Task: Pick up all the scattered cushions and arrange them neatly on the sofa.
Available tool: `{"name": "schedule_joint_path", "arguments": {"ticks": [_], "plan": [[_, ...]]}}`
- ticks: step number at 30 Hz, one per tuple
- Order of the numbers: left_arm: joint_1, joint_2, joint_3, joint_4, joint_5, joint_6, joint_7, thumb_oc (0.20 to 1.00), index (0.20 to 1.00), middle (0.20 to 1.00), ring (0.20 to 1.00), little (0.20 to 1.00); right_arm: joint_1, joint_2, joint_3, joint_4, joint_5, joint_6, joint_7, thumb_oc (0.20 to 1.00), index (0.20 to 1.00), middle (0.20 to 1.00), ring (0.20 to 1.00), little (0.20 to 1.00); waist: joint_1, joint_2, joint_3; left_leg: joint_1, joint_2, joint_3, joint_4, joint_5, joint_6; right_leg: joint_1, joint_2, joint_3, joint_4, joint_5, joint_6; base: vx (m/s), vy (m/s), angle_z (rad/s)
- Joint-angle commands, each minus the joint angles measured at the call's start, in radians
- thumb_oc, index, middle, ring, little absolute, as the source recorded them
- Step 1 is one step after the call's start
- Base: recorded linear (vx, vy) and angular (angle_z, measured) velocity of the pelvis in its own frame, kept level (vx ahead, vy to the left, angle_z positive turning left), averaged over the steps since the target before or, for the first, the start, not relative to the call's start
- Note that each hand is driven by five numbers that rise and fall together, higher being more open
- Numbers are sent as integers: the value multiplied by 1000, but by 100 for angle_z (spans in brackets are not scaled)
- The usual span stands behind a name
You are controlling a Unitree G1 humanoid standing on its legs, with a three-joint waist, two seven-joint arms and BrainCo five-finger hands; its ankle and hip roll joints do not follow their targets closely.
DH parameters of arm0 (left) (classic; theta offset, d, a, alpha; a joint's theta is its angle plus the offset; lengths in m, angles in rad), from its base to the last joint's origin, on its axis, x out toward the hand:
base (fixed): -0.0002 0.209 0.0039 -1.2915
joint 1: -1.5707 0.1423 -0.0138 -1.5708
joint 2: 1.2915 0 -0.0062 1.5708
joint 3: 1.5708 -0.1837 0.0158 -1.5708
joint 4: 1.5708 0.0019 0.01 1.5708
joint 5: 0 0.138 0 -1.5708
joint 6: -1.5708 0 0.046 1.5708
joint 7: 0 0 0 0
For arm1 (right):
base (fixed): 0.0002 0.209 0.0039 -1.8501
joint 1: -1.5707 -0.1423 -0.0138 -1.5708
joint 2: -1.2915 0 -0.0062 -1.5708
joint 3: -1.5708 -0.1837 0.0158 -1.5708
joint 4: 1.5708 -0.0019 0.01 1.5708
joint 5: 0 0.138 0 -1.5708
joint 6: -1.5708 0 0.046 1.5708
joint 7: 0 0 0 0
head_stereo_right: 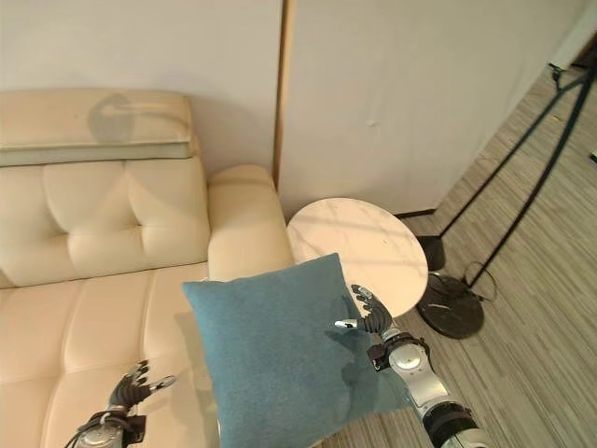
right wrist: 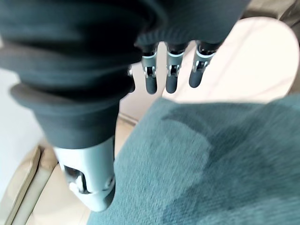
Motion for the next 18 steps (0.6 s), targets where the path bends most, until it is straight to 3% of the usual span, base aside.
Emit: {"name": "schedule_joint_path", "arguments": {"ticks": [1, 5, 10, 11, 12, 13, 18], "plan": [[-54, 2, -20, 4, 1, -25, -1, 1000, 1000, 1000, 1000, 1000, 13, -7, 38, 16, -41, 4, 0, 1000, 1000, 1000, 1000, 1000, -16, -9, -15, -48, -3, 15, 32, -19, -30, 51, -19, -9, 84, -174, 64, 28, -57, -8], [-91, -26, -61, -5, -6, -20, -1, 1000, 1000, 1000, 1000, 1000, -18, 16, 68, 77, -75, 20, -14, 1000, 1000, 1000, 1000, 1000, -19, -7, -7, -45, 0, 12, 23, -15, -32, 56, -16, -9, 76, -176, 59, -16, -41, -4], [-127, -95, -170, -142, -56, -16, 3, 1000, 1000, 1000, 1000, 1000, -38, 97, 110, 101, -73, 36, -40, 1000, 1000, 1000, 1000, 1000, -28, -3, 37, -68, 5, 25, 17, -5, -29, 23, -8, 9, 72, -163, 55, -119, -45, -12], [-154, -117, -207, -158, -73, -19, 12, 1000, 1000, 1000, 1000, 1000, -60, 121, 157, 83, -61, 37, -24, 533, 533, 533, 533, 533, -25, -4, 50, -79, 6, 24, 17, 0, -28, 11, -6, 11, 72, -159, 54, -135, -32, -16], [-169, -127, -226, -168, -87, -22, 17, 765, 765, 765, 765, 765, -73, 135, 181, 71, -46, 35, -18, 200, 200, 200, 200, 200, -22, -5, 57, -85, 6, 21, 16, 3, -29, 4, -6, 14, 72, -157, 53, -156, -28, -17], [-188, -136, -254, -195, -110, -33, 26, 200, 200, 200, 200, 200, -84, 155, 213, 43, -12, 30, -9, 200, 200, 200, 200, 200, -22, -5, 69, -94, 7, 23, 15, 9, -30, -7, -6, 15, 73, -153, 54, -126, -8, -3], [-259, -139, -287, -297, -194, -66, 70, 200, 200, 200, 200, 200, -117, 181, 242, -27, 100, 2, -16, 200, 200, 200, 200, 200, -25, 1, 106, -132, 9, 27, 13, 26, -31, -52, -6, 24, 81, -137, 54, -128, 22, 1]]}}
